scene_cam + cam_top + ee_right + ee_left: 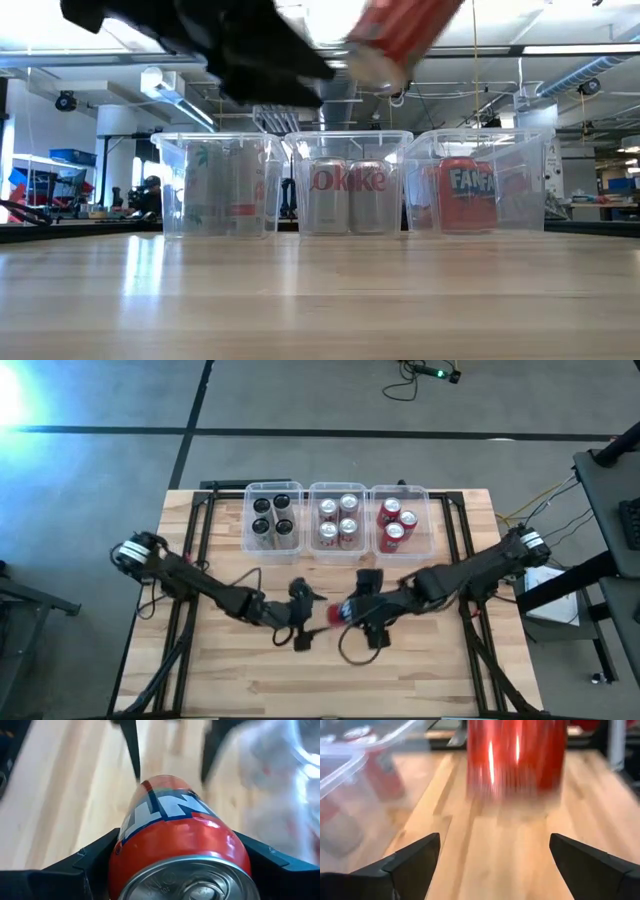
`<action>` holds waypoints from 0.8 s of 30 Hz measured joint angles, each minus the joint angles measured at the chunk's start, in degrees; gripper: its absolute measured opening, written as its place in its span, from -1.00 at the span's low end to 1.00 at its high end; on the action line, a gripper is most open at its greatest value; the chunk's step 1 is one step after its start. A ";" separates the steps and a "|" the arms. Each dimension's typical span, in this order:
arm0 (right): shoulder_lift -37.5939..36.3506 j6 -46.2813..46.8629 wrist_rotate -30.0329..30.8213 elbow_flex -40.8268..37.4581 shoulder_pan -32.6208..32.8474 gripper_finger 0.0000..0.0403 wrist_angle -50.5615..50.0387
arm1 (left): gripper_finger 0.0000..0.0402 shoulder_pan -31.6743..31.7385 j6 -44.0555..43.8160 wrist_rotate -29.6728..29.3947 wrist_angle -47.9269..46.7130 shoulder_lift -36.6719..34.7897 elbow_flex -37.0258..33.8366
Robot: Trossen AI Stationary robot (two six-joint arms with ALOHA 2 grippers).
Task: Sort soda cans
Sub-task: Put the red soda can into the right transparent bin
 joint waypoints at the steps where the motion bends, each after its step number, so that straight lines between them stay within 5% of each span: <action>1: -1.05 0.64 0.53 1.03 -0.44 0.49 -3.67 | 0.79 0.02 -0.70 -0.39 -2.09 -1.17 -0.38; 10: -9.39 2.81 9.50 6.02 -13.22 0.49 -28.26 | 0.70 -0.31 -3.49 -1.07 0.14 -8.08 -9.42; 24: -10.64 -3.40 -0.81 5.67 -42.76 0.49 -40.81 | 0.67 -0.20 -6.75 -5.20 3.45 -8.48 -13.55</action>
